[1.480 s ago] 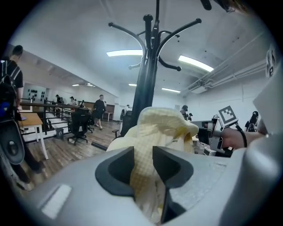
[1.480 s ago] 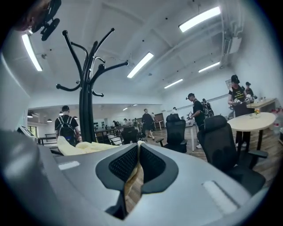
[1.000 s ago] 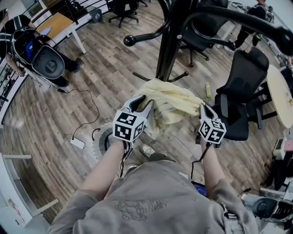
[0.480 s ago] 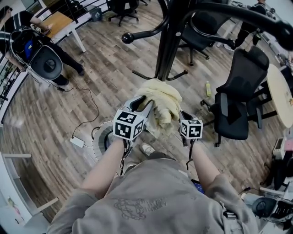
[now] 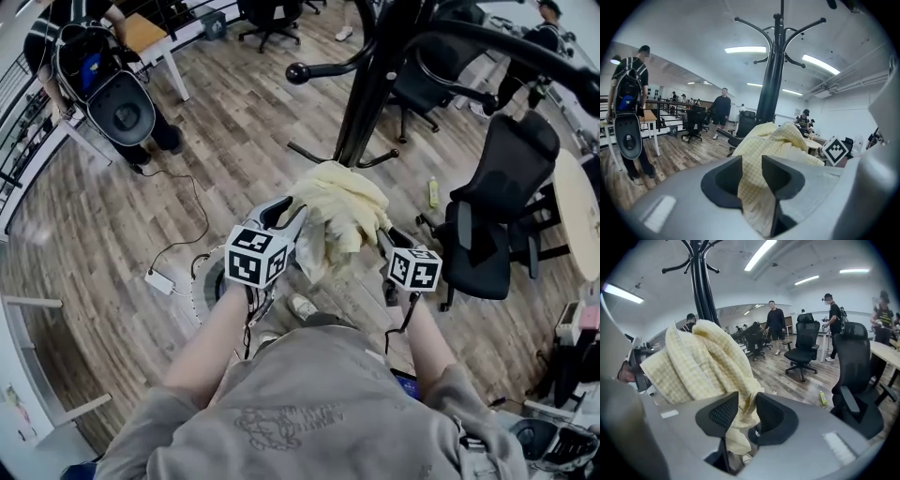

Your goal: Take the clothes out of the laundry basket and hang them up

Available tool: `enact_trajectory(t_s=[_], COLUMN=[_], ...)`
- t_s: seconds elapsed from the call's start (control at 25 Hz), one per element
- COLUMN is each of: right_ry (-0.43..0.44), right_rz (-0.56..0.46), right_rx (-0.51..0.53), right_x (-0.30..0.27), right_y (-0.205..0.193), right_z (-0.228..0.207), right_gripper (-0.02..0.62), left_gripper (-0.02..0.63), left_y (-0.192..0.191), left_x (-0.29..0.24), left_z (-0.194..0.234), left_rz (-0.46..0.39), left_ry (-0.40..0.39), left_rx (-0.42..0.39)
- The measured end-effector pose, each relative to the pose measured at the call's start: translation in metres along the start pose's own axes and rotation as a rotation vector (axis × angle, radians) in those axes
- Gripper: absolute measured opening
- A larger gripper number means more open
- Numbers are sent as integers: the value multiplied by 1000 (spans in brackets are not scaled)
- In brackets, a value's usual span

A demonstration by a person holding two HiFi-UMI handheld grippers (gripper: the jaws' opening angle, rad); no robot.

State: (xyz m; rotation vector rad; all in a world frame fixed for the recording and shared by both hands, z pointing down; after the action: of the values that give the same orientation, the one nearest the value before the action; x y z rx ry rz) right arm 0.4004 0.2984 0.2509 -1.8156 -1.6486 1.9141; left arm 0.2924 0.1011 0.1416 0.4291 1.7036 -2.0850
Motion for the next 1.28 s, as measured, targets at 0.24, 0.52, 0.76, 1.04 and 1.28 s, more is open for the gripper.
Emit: enact_trajectory(t_s=[0.24,0.52,0.76,1.04,1.28], right_ry=[35,34,46,16,28], right_rz=[-86,-96,-75,-35,-112], right_rx=[-2,40,48,-12,12], right_x=[45,58,53,57,81], right_y=[38,44,41,12,31], right_z=[8,17,18,-4,6], right_gripper=[192,219,280,331,328], left_gripper=[129,129,128,128,128], left_y=[7,-1,-3,-5,0], left_x=[22,30,33,23,19], left_z=[16,10,7,-6,-15], left_rz=[-28,-27,-19,-4,-9], left_ry=[41,36,29,-6,-21], left_rx=[4,10,6,-12,-25])
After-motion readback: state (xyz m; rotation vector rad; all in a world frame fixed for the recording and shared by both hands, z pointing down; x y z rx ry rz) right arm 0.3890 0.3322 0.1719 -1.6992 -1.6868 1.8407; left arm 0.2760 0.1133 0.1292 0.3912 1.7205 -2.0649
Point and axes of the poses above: the fingertips, and each gripper's own axes: x backward along the fingers, z to its left, y out of its top, the point moved 1 cm from there along x, backward along the fingers, and after that the axes turned 7 degrees about z, right-handed, at the moved point
